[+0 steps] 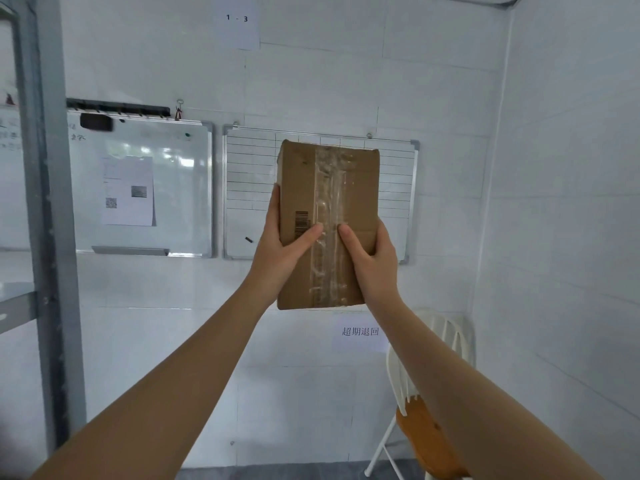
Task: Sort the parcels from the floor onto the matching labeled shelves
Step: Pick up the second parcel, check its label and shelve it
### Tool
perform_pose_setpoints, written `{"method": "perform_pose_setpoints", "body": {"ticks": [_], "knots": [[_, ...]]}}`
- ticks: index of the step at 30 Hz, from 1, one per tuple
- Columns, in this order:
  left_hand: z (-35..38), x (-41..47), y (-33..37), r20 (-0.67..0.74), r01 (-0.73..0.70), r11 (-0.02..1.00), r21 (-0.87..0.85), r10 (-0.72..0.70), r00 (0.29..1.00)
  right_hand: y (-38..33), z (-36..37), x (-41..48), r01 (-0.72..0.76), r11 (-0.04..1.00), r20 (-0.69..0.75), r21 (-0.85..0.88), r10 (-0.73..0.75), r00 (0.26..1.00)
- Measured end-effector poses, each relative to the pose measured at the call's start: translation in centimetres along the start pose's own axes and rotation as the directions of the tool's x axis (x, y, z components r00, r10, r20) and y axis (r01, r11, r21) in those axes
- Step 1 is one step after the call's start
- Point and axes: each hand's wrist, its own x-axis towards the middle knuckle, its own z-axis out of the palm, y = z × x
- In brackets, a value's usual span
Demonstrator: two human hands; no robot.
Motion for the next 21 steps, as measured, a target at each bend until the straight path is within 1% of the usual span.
{"method": "perform_pose_setpoints", "body": {"ticks": [4,7,10,12,16,21], "knots": [[-0.1,-0.2,-0.4,-0.038,-0.003,1.000,0.004,0.003,0.999,-0.3,0.1,-0.3,0.038,0.998,-0.004,-0.045,-0.038,0.999],[-0.3,-0.1,-0.3,-0.063,0.001,1.000,0.013,0.000,0.998,-0.5,-0.1,-0.3,0.082,0.991,0.047,-0.106,-0.077,0.996],[-0.4,-0.1,-0.5,-0.126,0.025,0.997,0.068,-0.016,0.992,-0.6,-0.1,-0.4,0.117,0.982,0.073,-0.146,-0.107,0.992],[-0.1,-0.3,-0.7,-0.162,0.043,0.995,0.091,-0.028,0.986,-0.7,0.0,-0.6,0.130,0.981,0.062,-0.144,-0.122,0.991],[0.5,-0.8,-0.5,-0.217,0.031,0.990,0.140,0.000,0.976,-0.5,0.2,-1.0,0.129,0.985,0.046,-0.118,-0.125,0.991],[1.3,-1.1,-0.4,-0.194,0.024,0.982,0.186,0.013,0.981,-0.1,-0.1,-1.2,0.096,0.992,0.040,-0.085,-0.093,0.995]]}}
